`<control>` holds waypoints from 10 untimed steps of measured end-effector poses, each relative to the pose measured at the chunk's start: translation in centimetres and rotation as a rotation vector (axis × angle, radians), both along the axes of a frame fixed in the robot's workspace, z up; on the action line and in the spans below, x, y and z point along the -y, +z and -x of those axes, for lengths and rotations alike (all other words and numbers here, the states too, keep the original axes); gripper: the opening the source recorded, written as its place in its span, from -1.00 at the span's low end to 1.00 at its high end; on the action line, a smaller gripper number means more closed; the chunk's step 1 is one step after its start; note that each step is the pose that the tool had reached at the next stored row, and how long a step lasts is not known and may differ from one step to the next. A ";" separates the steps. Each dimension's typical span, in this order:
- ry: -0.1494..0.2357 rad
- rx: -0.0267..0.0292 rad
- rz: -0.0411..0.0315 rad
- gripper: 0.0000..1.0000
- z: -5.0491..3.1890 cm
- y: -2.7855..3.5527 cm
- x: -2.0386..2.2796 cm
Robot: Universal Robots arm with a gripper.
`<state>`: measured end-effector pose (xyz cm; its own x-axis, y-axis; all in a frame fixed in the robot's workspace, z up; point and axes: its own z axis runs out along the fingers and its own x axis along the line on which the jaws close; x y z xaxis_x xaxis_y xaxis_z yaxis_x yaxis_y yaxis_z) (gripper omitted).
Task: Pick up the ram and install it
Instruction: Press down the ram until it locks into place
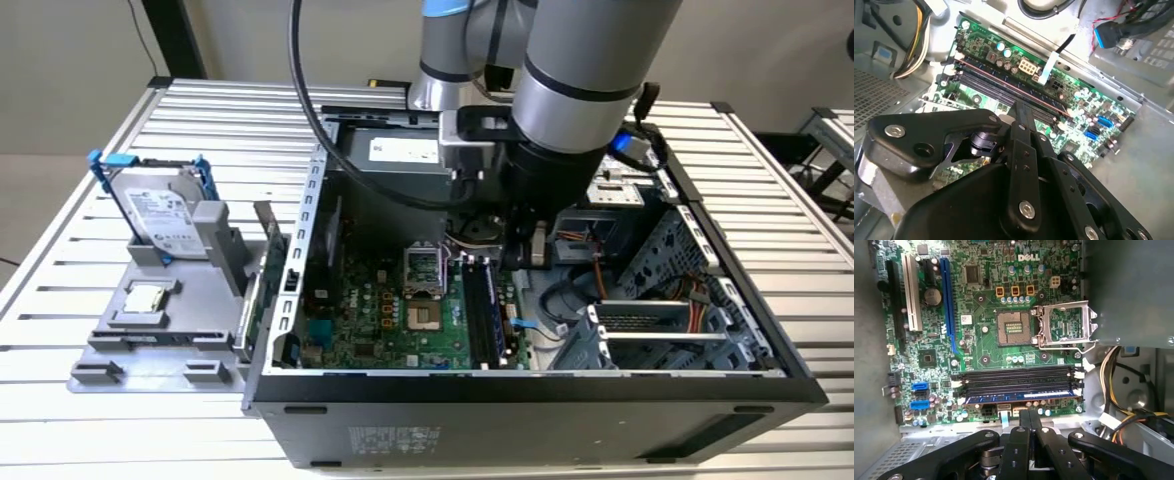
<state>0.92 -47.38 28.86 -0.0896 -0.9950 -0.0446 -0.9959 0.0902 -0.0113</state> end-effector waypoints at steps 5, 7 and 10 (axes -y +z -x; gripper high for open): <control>0.000 0.0000 -0.0001 -1.00 0.00 1.23 0.00; 0.000 0.0001 -0.0003 -1.00 0.00 1.24 0.00; 0.000 0.0000 0.0000 -1.00 0.00 1.28 0.00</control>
<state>0.92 -47.38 30.14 -0.0896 -0.9950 -0.0446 -0.9959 0.0902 -0.0113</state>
